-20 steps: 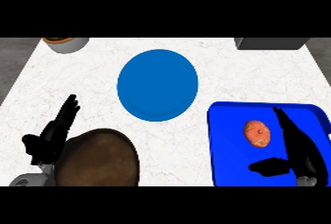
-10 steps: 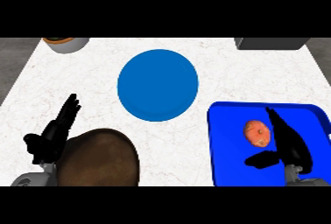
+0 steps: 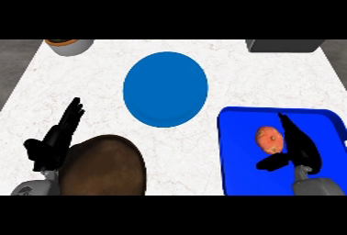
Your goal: Pick the squash from the tray and place it in the plate
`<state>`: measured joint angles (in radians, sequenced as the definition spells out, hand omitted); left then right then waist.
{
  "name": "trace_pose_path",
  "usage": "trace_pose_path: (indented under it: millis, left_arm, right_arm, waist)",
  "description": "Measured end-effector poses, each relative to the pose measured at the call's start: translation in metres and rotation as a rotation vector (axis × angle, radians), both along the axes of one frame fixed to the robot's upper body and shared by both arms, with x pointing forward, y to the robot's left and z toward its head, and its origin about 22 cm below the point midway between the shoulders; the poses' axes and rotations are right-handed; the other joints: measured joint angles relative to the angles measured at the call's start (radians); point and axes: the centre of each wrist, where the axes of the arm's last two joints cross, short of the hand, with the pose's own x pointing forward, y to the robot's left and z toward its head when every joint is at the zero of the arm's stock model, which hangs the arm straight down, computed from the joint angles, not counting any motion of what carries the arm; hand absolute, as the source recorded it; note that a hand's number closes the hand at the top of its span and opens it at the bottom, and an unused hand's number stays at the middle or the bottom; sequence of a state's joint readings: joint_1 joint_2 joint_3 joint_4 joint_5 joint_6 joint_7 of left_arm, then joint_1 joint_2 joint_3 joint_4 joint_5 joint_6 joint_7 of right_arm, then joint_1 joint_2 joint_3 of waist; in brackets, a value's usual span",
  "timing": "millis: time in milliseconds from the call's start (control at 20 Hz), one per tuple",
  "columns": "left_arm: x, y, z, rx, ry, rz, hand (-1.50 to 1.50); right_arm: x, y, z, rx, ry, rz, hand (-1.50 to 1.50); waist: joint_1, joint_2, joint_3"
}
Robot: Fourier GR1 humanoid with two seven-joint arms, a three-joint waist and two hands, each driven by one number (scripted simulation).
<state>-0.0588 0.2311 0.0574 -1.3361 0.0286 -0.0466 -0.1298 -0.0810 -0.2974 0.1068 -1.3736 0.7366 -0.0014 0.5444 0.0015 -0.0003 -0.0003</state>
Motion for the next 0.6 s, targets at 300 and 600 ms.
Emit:
trace_pose_path:
  millis: [300,600]
  left_arm:
    - [0.004,-0.001,0.001,0.006,0.002,-0.003,0.0]
    - [-0.001,-0.001,-0.001,-0.003,0.005,-0.002,0.0]
  right_arm:
    - [0.008,-0.011,-0.014,0.029,-0.008,0.094,1.5]
    - [0.008,-0.004,-0.018,0.01,-0.054,0.13,1.5]
  waist:
    - [0.0,-0.006,-0.008]
    - [-0.003,-0.01,-0.015]
